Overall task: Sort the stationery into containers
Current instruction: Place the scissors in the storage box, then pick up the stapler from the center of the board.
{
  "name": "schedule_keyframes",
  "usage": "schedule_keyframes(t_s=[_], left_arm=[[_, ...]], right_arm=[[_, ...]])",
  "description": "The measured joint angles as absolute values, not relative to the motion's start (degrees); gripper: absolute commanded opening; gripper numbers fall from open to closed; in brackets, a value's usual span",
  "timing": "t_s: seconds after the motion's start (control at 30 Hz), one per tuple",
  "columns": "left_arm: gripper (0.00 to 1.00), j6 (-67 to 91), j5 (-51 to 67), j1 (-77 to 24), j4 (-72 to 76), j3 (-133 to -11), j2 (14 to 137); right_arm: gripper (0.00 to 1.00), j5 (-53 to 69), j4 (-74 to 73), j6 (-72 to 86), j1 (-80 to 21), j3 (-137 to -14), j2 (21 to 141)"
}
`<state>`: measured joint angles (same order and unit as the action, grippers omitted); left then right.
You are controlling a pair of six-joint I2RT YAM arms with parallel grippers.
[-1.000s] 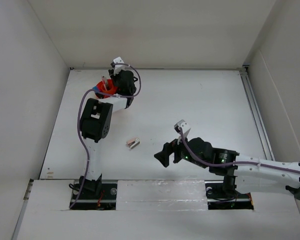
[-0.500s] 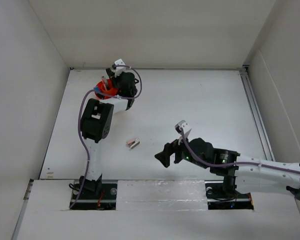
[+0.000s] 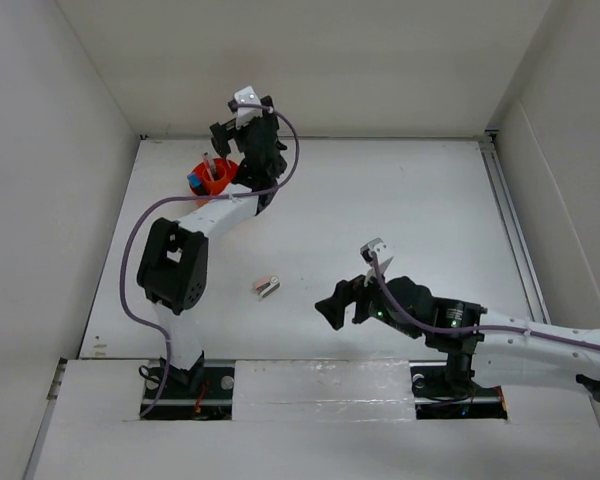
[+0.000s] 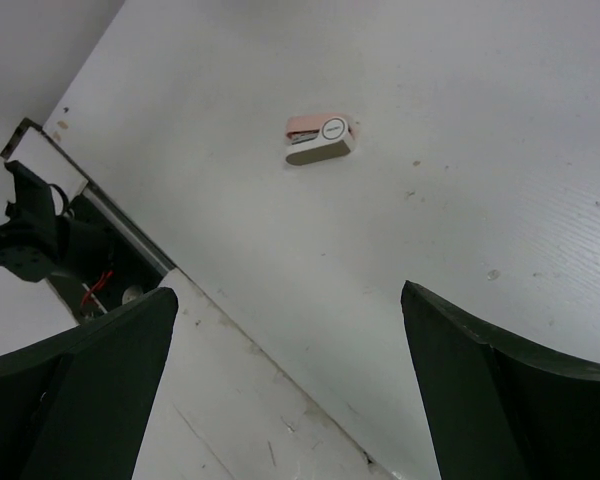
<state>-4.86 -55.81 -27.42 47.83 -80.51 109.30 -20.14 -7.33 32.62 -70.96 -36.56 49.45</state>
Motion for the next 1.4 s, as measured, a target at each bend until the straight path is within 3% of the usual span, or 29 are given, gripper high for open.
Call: schedule_keyframes(t_s=[0.2,0.4,0.53,0.67,0.87,1.07,1.4], left_arm=[[1.0,4.12,-52.01,-27.73,23.83,-96.14,104.73],[1.0,18.13,-35.38,-25.74,-8.03,-113.14,101.38],[1.0,26.28,-28.03,-24.51,-19.49,-102.1,88.55],[1.0,32.32,-27.44,-24.27,-26.61,-83.77,70.63],[1.0,35.22,-28.53,-24.18,-32.86,-67.88,52.07],[1.0,35.24,-27.59,-24.01,-33.89,-56.62,48.27],[1.0,33.87,-24.18,-24.01,-32.38,-51.99,42.19]], right_arm=[[1.0,-23.68,-11.16,34.59,-70.96,-39.0,53.78],[1.0,-25.32,-14.66,35.81,-70.96,-45.06,61.63],[1.0,-25.3,-14.76,34.72,-70.96,-47.03,64.05],[1.0,-25.28,-15.0,33.58,-70.96,-50.39,68.53],[1.0,-23.49,-15.64,28.23,-70.48,-59.83,80.55],[1.0,-18.72,-16.12,17.63,-68.55,-69.34,92.49],[0.99,3.14,-13.65,-5.04,-60.84,-67.68,94.61]])
